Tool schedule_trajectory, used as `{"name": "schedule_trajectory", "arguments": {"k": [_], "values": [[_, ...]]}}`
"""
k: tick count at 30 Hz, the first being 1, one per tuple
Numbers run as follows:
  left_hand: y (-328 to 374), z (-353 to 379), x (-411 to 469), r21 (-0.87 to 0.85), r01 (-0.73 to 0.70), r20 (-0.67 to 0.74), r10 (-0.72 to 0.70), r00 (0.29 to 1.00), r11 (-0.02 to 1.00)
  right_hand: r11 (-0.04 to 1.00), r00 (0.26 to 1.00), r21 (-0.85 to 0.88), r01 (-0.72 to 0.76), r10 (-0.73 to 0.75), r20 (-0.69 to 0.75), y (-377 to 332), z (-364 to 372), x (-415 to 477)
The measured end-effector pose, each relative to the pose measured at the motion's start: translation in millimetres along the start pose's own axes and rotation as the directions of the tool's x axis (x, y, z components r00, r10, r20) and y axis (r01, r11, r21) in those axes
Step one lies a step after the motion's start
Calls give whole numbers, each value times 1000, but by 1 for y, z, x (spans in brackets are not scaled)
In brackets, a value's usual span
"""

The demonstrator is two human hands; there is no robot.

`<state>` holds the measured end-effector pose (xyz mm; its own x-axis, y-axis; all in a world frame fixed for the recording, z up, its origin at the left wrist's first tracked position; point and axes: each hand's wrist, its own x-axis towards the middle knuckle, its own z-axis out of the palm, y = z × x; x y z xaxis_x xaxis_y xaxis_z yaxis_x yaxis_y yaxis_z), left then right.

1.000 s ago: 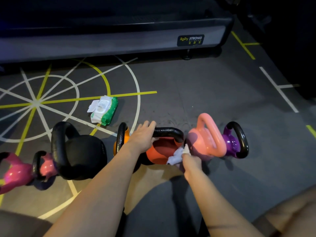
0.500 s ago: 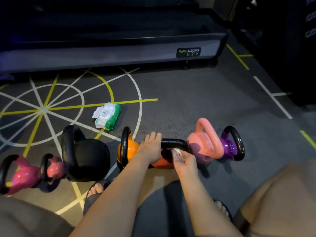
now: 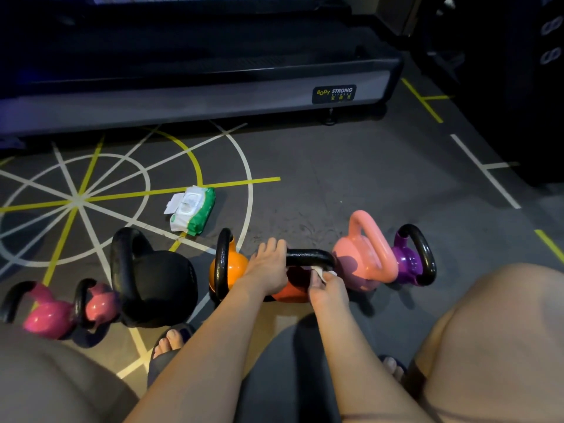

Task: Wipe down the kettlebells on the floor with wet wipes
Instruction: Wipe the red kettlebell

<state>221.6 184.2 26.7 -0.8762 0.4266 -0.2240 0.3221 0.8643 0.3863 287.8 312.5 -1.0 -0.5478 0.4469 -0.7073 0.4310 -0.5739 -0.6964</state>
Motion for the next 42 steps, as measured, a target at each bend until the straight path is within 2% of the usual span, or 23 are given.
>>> {"name": "schedule_trajectory", "arguments": {"k": [3,4,5,6,8,11,12,13,15,17,18,21,25,28,30,32,34,37,40,42], "values": [[1,-3,-7,-2,-1,11,1,1000,1000,954,994,294,-62,86,-70,-7,1,-13],[2,-3,-9,-2,-1,17,1,1000,1000,938,991,344,-49,88,-100,-8,3,-18],[3,-4,-12,-1,3,26,-3,1000,1000,947,979,320,-26,89,-182,-8,1,-17],[4,-4,-14,2,7,35,-7,999,1000,977,977,213,-20,65,-205,-8,-5,-20],[6,-6,-17,0,17,55,-17,998,1000,988,990,150,25,-3,-142,-6,-7,-24],[6,-6,-19,-12,45,71,-44,996,999,997,998,77,-16,20,-62,1,-10,-33],[5,-6,-18,-16,50,76,-48,996,999,999,998,-4,-38,38,-50,7,-12,-34],[5,-5,-16,-21,54,76,-52,996,998,986,998,-163,-24,15,-56,14,-15,-34],[5,-3,-12,-34,59,64,-57,996,998,872,981,-457,176,-195,6,32,-22,-35],[4,-2,-8,-38,59,52,-57,997,998,897,972,-374,235,-205,119,40,-27,-38],[3,-2,-7,-40,61,50,-59,997,997,916,973,-333,225,-192,129,41,-27,-33],[1,1,-8,-48,66,41,-64,997,997,879,977,-427,211,-208,55,35,-25,-29],[0,1,-8,-61,61,29,-60,998,996,948,992,-319,17,-56,-112,31,-24,-22],[1,-1,-6,-75,65,30,-63,998,995,972,996,-224,-74,60,-67,29,-13,-24],[1,-2,-4,-79,75,32,-73,997,994,925,999,-380,-19,7,-34,24,-7,-31],[2,-3,-2,-84,89,42,-86,995,992,877,996,-480,33,-70,-60,22,-6,-22],[3,-3,-1,-98,103,48,-99,994,990,797,990,-598,86,-138,-41,19,-3,-14],[4,-2,-1,-121,112,41,-108,993,986,745,982,-653,137,-190,-10,12,8,-10],[4,-4,0,-137,117,50,-111,993,984,723,938,-648,241,-344,-35,10,11,-15],[3,-6,1,-140,122,57,-115,992,983,735,942,-639,228,-334,-48,16,7,-14]]}}
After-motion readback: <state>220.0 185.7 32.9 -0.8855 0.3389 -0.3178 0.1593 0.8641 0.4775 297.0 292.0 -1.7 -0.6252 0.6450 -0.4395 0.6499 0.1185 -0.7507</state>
